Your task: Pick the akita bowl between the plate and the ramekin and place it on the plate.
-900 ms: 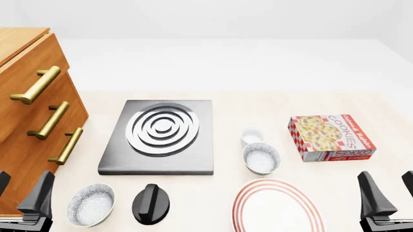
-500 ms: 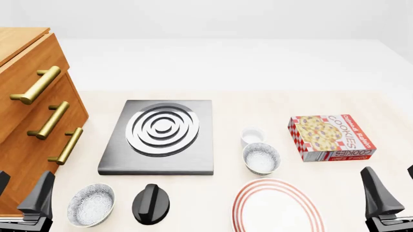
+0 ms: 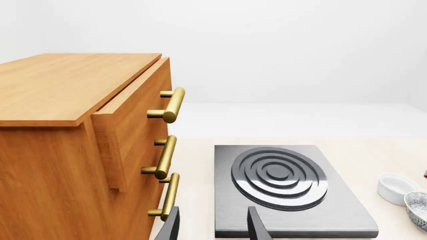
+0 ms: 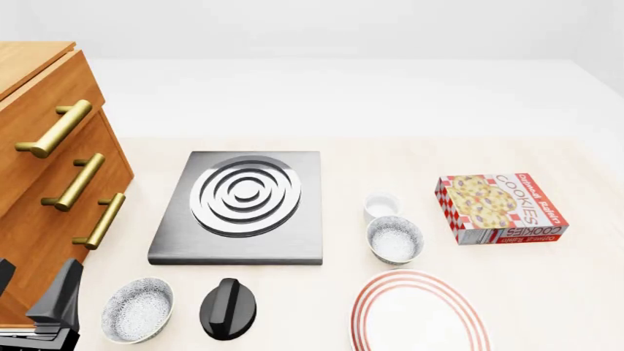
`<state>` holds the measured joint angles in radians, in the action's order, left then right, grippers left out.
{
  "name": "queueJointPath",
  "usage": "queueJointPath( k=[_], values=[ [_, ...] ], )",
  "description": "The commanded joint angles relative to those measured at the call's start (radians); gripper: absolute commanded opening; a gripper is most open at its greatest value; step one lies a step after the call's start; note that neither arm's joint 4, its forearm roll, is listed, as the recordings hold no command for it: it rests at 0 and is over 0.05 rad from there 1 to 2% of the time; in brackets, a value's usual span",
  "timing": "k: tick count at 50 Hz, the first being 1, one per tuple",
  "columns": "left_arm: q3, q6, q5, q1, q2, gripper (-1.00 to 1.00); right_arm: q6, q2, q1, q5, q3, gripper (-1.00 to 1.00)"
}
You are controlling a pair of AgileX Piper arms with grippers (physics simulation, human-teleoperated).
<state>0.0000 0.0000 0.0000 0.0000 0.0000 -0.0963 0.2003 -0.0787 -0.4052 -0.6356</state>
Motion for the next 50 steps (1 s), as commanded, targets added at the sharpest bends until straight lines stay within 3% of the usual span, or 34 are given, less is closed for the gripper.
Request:
queueJointPath(
  k=[1, 4, 5, 8, 10, 13, 15, 24, 26, 30, 33, 37, 42, 50],
  values=[
    [0.0, 0.0, 0.0, 0.0, 0.0, 1.0, -0.068, 0.212, 0.002, -0.18, -0.357, 1.0],
    [0.0, 0.0, 0.0, 0.0, 0.0, 1.0, -0.072, 0.282, 0.017, -0.251, -0.475, 1.0],
    [0.0, 0.0, 0.0, 0.0, 0.0, 1.0, -0.106, 0.306, 0.036, -0.279, -0.514, 1.0],
    [0.0, 0.0, 0.0, 0.0, 0.0, 1.0, -0.108, 0.344, 0.027, -0.292, -0.575, 1.0],
    [0.0, 0.0, 0.0, 0.0, 0.0, 1.0, -0.061, 0.413, -0.015, -0.335, -0.622, 1.0],
    [0.0, 0.0, 0.0, 0.0, 0.0, 1.0, -0.049, 0.481, -0.012, -0.374, -0.672, 1.0],
    [0.0, 0.0, 0.0, 0.0, 0.0, 1.0, -0.123, 0.492, 0.007, -0.367, -0.682, 1.0],
    [0.0, 0.0, 0.0, 0.0, 0.0, 1.0, -0.063, 0.647, -0.028, -0.503, -0.852, 1.0],
    [0.0, 0.0, 0.0, 0.0, 0.0, 1.0, -0.062, 0.659, 0.003, -0.524, -0.858, 1.0],
    [0.0, 0.0, 0.0, 0.0, 0.0, 1.0, 0.003, 0.736, -0.041, -0.576, -0.844, 1.0],
    [0.0, 0.0, 0.0, 0.0, 0.0, 1.0, 0.02, 0.77, -0.032, -0.6, -0.825, 1.0],
    [0.0, 0.0, 0.0, 0.0, 0.0, 1.0, 0.03, 0.802, -0.026, -0.607, -0.788, 1.0],
    [0.0, 0.0, 0.0, 0.0, 0.0, 1.0, -0.015, 0.82, -0.013, -0.612, -0.758, 1.0],
    [0.0, 0.0, 0.0, 0.0, 0.0, 1.0, 0.014, 0.881, -0.037, -0.623, -0.706, 1.0]
  ],
)
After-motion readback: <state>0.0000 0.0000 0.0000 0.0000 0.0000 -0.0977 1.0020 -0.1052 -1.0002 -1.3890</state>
